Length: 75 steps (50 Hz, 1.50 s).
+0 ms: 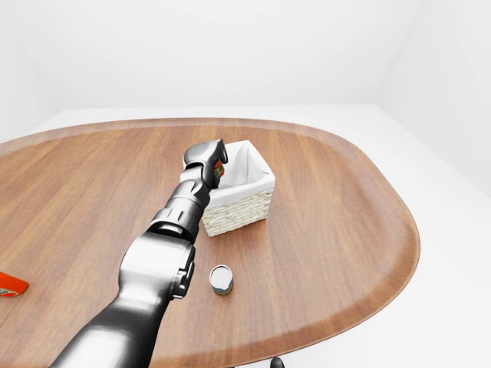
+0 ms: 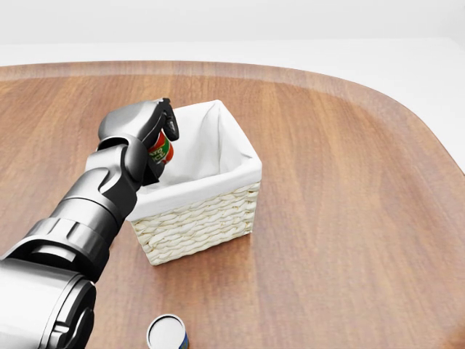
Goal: Pick up the tomato sauce, and put it in the basket.
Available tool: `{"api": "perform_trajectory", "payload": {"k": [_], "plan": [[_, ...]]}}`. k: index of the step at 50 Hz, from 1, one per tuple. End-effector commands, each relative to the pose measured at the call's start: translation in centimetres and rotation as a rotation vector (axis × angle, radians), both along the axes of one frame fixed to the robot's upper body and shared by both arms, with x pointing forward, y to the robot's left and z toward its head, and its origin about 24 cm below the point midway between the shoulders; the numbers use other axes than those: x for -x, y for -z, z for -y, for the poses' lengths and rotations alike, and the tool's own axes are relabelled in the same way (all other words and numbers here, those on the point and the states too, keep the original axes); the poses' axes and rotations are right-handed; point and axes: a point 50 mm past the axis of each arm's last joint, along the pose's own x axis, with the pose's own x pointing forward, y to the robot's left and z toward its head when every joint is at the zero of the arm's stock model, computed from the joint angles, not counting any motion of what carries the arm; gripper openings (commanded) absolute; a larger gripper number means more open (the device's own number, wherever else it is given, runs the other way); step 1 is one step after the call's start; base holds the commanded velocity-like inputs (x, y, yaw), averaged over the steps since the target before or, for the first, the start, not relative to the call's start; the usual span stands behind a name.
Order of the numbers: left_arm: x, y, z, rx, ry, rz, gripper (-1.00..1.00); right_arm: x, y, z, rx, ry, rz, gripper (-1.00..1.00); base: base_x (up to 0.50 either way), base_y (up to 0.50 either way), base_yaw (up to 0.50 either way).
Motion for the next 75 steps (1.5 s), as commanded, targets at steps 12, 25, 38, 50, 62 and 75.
{"api": "perform_trajectory", "payload": {"k": [12,25,38,50,62,75], "plan": [[0.1,0.4,-0.4,-0.001,-0.015,0.0,-1.0,0.1,-0.2,0.1,0.001,0.001,0.013,1.0,0.0,0.0,0.0],[0.0,-0.1,-0.5,0.011,-0.031,0.045,-1.0,0.0,-0.1,0.0,0.001,-0.001,0.006,1.0,0.0,0.0,0.0],[0.0,-0.2,-0.6,0.008,-0.04,0.071,1.0,0.0,-0.1,0.0,0.001,0.0,0.001,1.0,0.0,0.0,0.0],[0.0,0.0,-0.7,0.012,-0.046,0.073,1.0,0.0,0.0,0.0,0.006,0.004,0.001,1.0,0.0,0.0,0.0],[0.1,0.3,-0.7,0.005,-0.045,0.066,1.0,0.0,0.0,0.0,0.005,0.007,0.004,1.0,0.0,0.0,0.0],[0.0,0.0,-0.9,0.0,-0.049,0.073,1.0,0.0,-0.2,0.0,0.004,0.006,0.011,1.0,0.0,0.0,0.0]]}}
